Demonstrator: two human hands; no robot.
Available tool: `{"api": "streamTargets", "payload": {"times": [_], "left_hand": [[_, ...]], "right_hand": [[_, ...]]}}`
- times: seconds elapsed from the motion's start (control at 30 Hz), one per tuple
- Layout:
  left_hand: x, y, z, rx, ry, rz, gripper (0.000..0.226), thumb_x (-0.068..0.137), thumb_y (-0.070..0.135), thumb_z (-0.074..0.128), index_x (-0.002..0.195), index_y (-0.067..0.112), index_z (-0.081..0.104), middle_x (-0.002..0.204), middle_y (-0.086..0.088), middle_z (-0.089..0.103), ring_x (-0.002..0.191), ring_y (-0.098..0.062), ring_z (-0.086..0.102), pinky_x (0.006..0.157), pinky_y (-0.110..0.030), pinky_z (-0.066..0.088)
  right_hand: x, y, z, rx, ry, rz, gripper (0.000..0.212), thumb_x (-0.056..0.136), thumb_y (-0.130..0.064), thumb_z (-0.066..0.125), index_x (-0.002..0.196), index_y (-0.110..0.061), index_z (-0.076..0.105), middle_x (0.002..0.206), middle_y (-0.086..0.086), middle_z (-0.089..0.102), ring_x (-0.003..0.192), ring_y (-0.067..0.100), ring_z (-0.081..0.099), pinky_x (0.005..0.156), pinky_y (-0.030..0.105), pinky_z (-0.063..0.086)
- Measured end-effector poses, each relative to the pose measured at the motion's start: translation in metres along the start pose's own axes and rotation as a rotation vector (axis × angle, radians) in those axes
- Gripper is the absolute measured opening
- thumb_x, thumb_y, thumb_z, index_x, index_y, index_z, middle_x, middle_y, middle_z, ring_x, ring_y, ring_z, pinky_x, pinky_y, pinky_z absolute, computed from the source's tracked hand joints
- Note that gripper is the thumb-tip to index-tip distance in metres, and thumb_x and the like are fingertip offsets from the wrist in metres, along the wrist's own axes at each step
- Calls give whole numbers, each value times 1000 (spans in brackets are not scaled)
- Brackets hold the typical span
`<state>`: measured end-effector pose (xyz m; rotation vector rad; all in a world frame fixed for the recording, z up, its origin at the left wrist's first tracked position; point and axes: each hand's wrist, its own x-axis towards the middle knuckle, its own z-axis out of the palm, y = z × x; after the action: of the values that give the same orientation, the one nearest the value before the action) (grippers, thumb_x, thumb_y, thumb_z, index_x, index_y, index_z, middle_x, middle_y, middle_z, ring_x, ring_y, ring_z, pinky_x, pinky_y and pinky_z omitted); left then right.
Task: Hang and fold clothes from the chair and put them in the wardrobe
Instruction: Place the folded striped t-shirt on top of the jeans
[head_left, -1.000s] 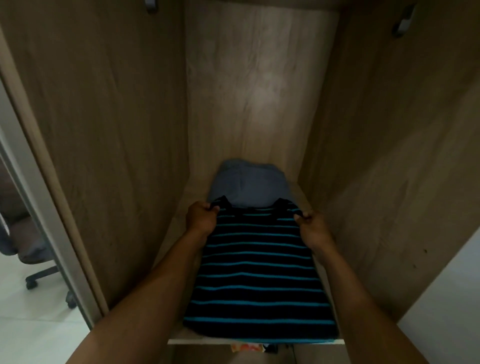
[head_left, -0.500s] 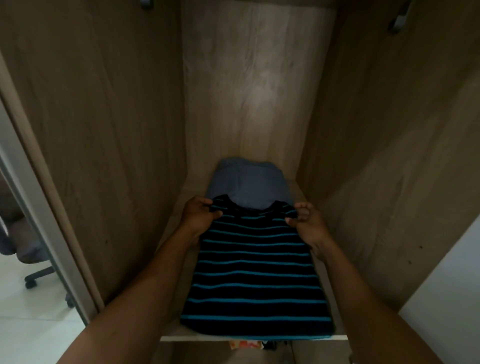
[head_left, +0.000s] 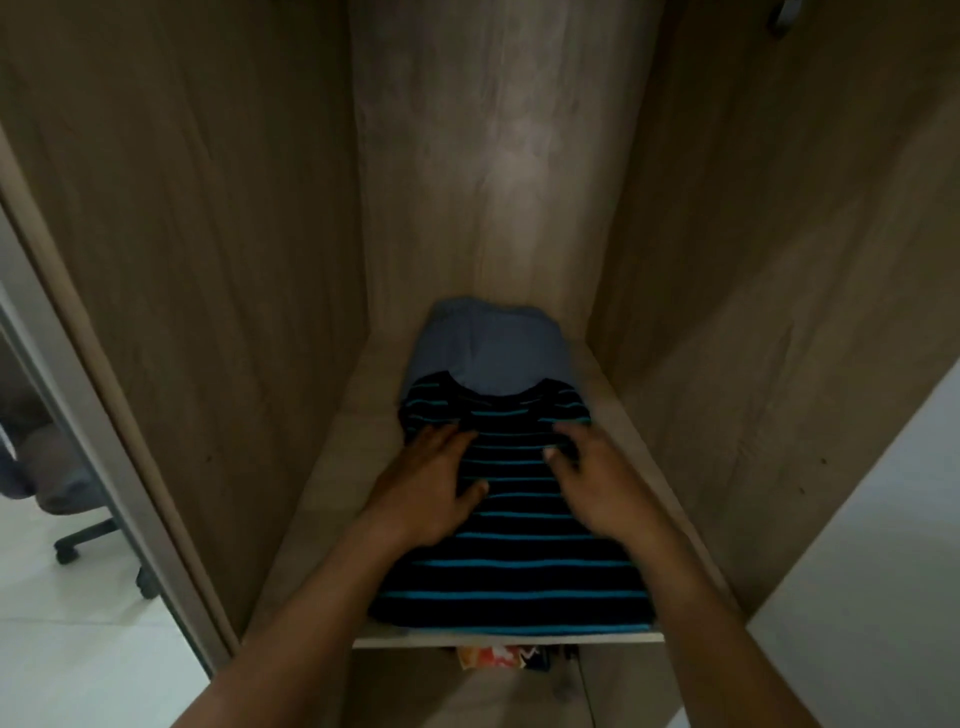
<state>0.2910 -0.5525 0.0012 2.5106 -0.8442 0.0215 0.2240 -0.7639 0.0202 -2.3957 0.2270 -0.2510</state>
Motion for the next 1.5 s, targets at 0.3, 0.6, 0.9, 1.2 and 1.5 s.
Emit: {"api": "streamTargets", "payload": {"times": [0.3, 0.6, 0.9, 1.2, 1.5], "left_hand": [[-27, 15, 35, 143, -69, -159, 72, 99, 66, 20, 159, 32, 1, 167, 1, -7, 153, -23, -8, 124, -41, -4], [17, -4, -4, 126, -118, -184, 128, 61, 98, 47, 158, 33, -5, 166, 2, -16, 152, -22, -15, 124, -47, 2], [27, -16, 0, 151, -228, -267, 145, 41, 107, 44, 156, 39, -14, 165, 3, -19, 152, -23, -16, 118, -59, -12], [-36, 26, -3, 91, -152, -151, 95, 89, 76, 39, 159, 28, -3, 166, 6, -7, 153, -19, -8, 124, -44, -4], [-65, 33, 33, 247, -45, -159, 99, 73, 85, 2, 158, 34, -4, 167, 10, -6, 152, -14, -11, 124, -37, -4]], "right_hand": [[-51, 21, 21, -321, -195, 22, 63, 104, -53, 20, 159, -26, 4, 167, -6, -9, 153, 13, -8, 123, 28, -1], [14, 12, 1, -317, -57, -75, 74, 99, -62, 36, 159, -31, 7, 167, 0, -5, 153, 21, 0, 124, 48, 10], [37, 22, 16, -426, -308, 10, 82, 94, -73, 30, 158, -37, -5, 166, -3, -14, 153, 18, -6, 123, 47, -4], [-52, -2, 6, -320, -247, -72, 62, 105, -52, 23, 159, -31, 0, 167, -6, -7, 153, 14, -9, 124, 42, -4], [-78, 14, 32, -435, -86, -97, 91, 77, -65, -16, 159, -31, 6, 168, -4, -1, 153, 13, -9, 124, 36, -3]]}}
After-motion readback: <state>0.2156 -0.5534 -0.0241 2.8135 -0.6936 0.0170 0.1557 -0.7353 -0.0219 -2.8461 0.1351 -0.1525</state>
